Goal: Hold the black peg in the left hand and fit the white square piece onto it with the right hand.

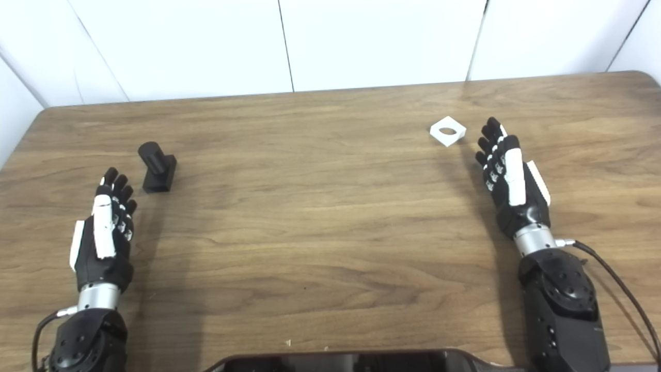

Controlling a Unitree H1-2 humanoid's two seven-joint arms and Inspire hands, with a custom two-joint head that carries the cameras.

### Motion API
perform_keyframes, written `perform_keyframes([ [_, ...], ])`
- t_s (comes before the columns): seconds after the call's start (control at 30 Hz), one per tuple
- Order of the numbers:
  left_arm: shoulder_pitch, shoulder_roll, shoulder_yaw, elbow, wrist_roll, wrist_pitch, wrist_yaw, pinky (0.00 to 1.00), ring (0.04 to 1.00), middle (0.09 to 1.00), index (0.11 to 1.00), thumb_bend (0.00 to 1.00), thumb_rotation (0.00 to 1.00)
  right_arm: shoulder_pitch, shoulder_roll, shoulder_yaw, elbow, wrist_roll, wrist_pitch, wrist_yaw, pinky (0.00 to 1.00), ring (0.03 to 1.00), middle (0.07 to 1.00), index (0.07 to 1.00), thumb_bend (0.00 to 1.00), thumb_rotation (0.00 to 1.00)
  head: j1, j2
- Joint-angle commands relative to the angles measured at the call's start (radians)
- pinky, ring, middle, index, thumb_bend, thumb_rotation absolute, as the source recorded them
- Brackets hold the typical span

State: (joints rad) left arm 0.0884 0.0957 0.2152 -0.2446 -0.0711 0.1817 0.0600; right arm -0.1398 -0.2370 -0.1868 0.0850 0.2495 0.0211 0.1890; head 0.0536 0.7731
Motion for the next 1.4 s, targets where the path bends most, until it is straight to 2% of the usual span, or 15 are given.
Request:
perform_keyframes([
  [0.0, -0.029, 0.021, -0.021, -0.064, 0.117, 0.052, 0.041, 1.0, 1.0, 1.0, 0.991, 0.45, 0.83, 0.009, 0.001, 0.003, 0.018, 0.013, -0.016, 0.012, 1.0, 1.0, 1.0, 1.0, 0.6, 1.0, 0.004, -0.002],
  [0.03, -0.03, 0.03, -0.039, -0.082, 0.19, 0.098, 0.058, 1.0, 1.0, 1.0, 0.979, 0.47, 0.77, 0.009, 0.0, 0.003, 0.021, 0.015, -0.018, 0.014, 1.0, 1.0, 1.0, 1.0, 0.6, 1.0, 0.004, -0.002],
  [0.1, -0.033, 0.045, -0.073, -0.115, 0.319, 0.176, 0.079, 1.0, 1.0, 1.0, 0.981, 0.49, 0.71, 0.008, 0.0, 0.002, 0.026, 0.017, -0.022, 0.017, 1.0, 1.0, 1.0, 1.0, 0.6, 1.0, 0.009, -0.005],
  [0.2, -0.045, 0.046, -0.104, -0.155, 0.494, 0.275, 0.074, 0.92, 0.974, 0.995, 0.973, 0.57, 0.57, 0.006, 0.001, 0.004, 0.035, 0.018, -0.026, 0.023, 1.0, 1.0, 1.0, 1.0, 0.6, 1.0, 0.011, -0.009],
  [0.37, -0.064, 0.01, -0.086, -0.17, 0.656, 0.288, 0.018, 0.94, 1.0, 1.0, 0.97, 0.67, 0.45, 0.003, 0.007, 0.006, 0.044, 0.021, -0.03, 0.027, 1.0, 1.0, 1.0, 1.0, 0.6, 1.0, 0.013, -0.011],
  [0.47, -0.08, 0.009, -0.094, -0.162, 0.753, 0.288, 0.019, 0.93, 1.0, 0.995, 0.945, 0.72, 0.4, 0.002, 0.011, 0.007, 0.043, 0.021, -0.029, 0.026, 1.0, 1.0, 1.0, 1.0, 0.6, 1.0, 0.013, -0.012],
  [0.6, -0.107, 0.01, -0.098, -0.129, 0.902, 0.288, 0.019, 0.92, 1.0, 0.989, 0.922, 0.78, 0.4, 0.0, 0.013, 0.01, 0.042, 0.014, -0.027, 0.02, 1.0, 1.0, 1.0, 1.0, 0.6, 1.0, 0.013, -0.016],
  [0.73, -0.131, 0.013, -0.098, -0.095, 0.997, 0.288, 0.017, 0.92, 1.0, 0.986, 0.908, 0.8, 0.41, 0.0, 0.015, 0.012, 0.044, 0.012, -0.032, 0.019, 1.0, 1.0, 1.0, 1.0, 0.6, 1.0, 0.012, -0.019],
  [0.87, -0.158, 0.024, -0.104, -0.049, 1.095, 0.288, 0.012, 0.98, 1.0, 0.996, 0.898, 0.8, 0.45, 0.002, 0.015, 0.013, 0.041, 0.01, -0.031, 0.017, 1.0, 1.0, 1.0, 1.0, 0.6, 1.0, 0.01, -0.022],
  [1.17, -0.204, 0.068, -0.119, 0.045, 1.208, 0.288, -0.022, 1.0, 1.0, 1.0, 0.856, 0.77, 0.48, 0.003, 0.018, 0.016, 0.048, 0.004, -0.043, 0.016, 1.0, 1.0, 1.0, 1.0, 0.62, 1.0, 0.012, -0.029],
  [1.37, -0.235, 0.093, -0.129, 0.1, 1.215, 0.287, -0.033, 1.0, 1.0, 1.0, 0.846, 0.78, 0.46, 0.004, 0.02, 0.019, 0.06, -0.003, -0.054, 0.015, 1.0, 1.0, 1.0, 1.0, 0.63, 1.0, 0.009, -0.035],
])
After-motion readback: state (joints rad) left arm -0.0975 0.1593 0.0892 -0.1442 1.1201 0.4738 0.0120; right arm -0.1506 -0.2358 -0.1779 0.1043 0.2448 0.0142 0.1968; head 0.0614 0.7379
